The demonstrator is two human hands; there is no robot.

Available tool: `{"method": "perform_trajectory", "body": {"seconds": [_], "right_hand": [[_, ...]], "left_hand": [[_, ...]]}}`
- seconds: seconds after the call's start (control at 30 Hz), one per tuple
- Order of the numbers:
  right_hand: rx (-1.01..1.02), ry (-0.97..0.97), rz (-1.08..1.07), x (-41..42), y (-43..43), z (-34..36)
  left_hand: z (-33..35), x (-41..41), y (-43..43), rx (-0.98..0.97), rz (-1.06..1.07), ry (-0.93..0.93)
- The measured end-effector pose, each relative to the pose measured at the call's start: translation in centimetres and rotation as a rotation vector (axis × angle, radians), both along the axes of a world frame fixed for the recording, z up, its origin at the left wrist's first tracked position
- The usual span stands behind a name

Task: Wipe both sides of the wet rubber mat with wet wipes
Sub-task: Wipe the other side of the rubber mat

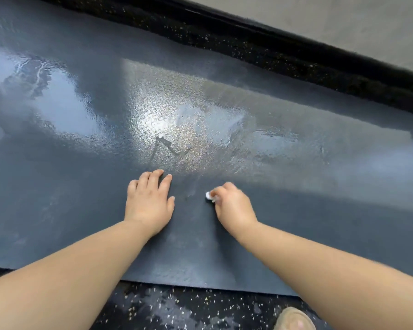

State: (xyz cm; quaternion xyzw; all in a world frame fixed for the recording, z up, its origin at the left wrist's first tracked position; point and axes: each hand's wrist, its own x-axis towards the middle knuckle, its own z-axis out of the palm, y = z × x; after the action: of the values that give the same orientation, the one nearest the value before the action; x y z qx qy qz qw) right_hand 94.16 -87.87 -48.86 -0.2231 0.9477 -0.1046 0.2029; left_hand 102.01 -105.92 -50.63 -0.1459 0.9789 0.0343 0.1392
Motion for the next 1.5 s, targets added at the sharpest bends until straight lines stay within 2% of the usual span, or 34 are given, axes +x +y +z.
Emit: {"method": "perform_trajectory", "body": {"seconds": [0.1,0.17,0.2,0.33,0.47,0.57,0.6,0.67,0.77,0.83,0.9,0.97,1.03,1.13,1.2,1.23,1.3,1.4,1.43,1.5], "right_hand": [[-0.056,-0.175,0.162,7.3,-2.0,0.5],[-0.089,-0.247,0.161,7.8,-1.8,1.4],[-0.115,-0.227,0.088,6.9,-1.6,1.9],[-0.157,0.072,-0.379,0.3,-0.4,2.9],[-0.113,0.095,-0.602,-3.7,-1.9,1.2],[-0.117,0.17,-0.738,-1.3,-5.6,-0.6],[-0.14,0.205,-0.734,0.5,-7.1,-0.8],[-0.227,0.21,-0.575,5.3,-9.7,-0.8],[-0.228,0.07,-0.221,12.2,-11.2,-0.2],[-0.257,-0.028,-0.152,13.2,-10.4,0.6],[-0.322,0.051,-0.332,11.3,-8.6,1.3],[-0.28,0.191,-0.681,8.2,-5.9,1.4],[-0.21,0.214,-1.002,5.6,-2.3,1.3],[-0.062,0.182,-1.163,5.3,0.6,0.3],[-0.011,0.224,-1.116,7.1,-1.1,-0.5],[-0.055,0.254,-1.053,8.7,-2.9,-0.8],[-0.208,0.257,-0.853,13.1,-7.0,-1.1],[-0.282,0.133,-0.545,19.4,-10.9,-0.8],[-0.318,0.075,-0.501,20.1,-11.0,-0.5],[-0.388,0.031,-0.542,18.8,-9.7,0.2]], "left_hand": [[-0.3,0.3,-1.8,0.004,-0.134,-0.003],[-0.4,0.1,-2.8,0.015,-0.216,-0.001],[-0.5,0.0,-3.1,0.029,-0.24,0.001],[-0.8,-0.1,-4.0,0.077,-0.272,0.03],[-1.3,0.3,-5.4,0.138,-0.329,0.073],[-1.1,0.3,-6.5,0.209,-0.306,0.149],[-1.0,0.3,-6.8,0.252,-0.27,0.185],[-1.0,0.2,-7.4,0.311,-0.254,0.228],[-1.0,0.2,-7.6,0.277,-0.327,0.173],[-1.2,0.0,-7.3,0.236,-0.338,0.12],[-1.5,0.0,-6.8,0.202,-0.321,0.113],[-1.7,0.0,-6.4,0.187,-0.321,0.107],[-1.9,0.1,-6.2,0.181,-0.334,0.104],[-2.1,0.3,-6.3,0.187,-0.347,0.12],[-2.1,0.5,-6.3,0.203,-0.362,0.127],[-2.0,0.5,-6.2,0.216,-0.371,0.128],[-1.9,0.6,-5.9,0.251,-0.395,0.128],[-1.7,0.7,-5.3,0.27,-0.417,0.135],[-1.7,0.6,-5.3,0.273,-0.409,0.137],[-1.5,0.5,-5.4,0.273,-0.404,0.139]]}}
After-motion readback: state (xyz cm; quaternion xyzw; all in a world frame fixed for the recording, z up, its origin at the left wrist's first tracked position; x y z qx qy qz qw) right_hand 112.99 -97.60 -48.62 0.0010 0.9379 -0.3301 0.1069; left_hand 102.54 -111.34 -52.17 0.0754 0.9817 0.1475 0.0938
